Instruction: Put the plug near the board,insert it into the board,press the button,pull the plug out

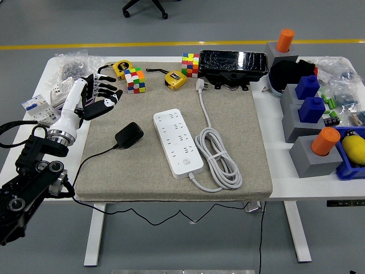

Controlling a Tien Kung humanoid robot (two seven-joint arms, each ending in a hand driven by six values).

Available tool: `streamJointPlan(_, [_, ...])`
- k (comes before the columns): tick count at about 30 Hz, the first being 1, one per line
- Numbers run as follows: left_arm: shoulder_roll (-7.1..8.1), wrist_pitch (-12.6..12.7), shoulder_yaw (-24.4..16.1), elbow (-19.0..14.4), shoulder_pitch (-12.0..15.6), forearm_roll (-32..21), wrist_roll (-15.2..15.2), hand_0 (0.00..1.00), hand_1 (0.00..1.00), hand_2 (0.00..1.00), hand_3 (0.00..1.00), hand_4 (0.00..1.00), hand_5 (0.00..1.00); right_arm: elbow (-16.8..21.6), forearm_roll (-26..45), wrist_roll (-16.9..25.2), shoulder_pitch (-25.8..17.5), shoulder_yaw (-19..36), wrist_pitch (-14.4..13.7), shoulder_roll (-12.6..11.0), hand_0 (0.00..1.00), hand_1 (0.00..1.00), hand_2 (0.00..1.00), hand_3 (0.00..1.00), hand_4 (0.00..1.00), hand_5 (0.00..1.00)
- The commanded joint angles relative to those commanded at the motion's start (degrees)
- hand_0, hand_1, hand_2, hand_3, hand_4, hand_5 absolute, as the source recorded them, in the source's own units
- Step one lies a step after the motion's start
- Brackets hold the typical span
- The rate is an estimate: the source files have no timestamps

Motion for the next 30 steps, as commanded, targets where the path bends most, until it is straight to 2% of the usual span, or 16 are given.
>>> streamJointPlan(30, [-0.22, 0.0, 0.0, 0.0, 0.2, 0.0, 0.0, 0.499, 0.518, 0.527, 0.581, 0.754, 0.194, -0.1, -0.2, 0.0, -0.4, 0.2, 0.0, 0.1, 0.577, 0.637, 0.629, 0.554, 0.895, 0.426])
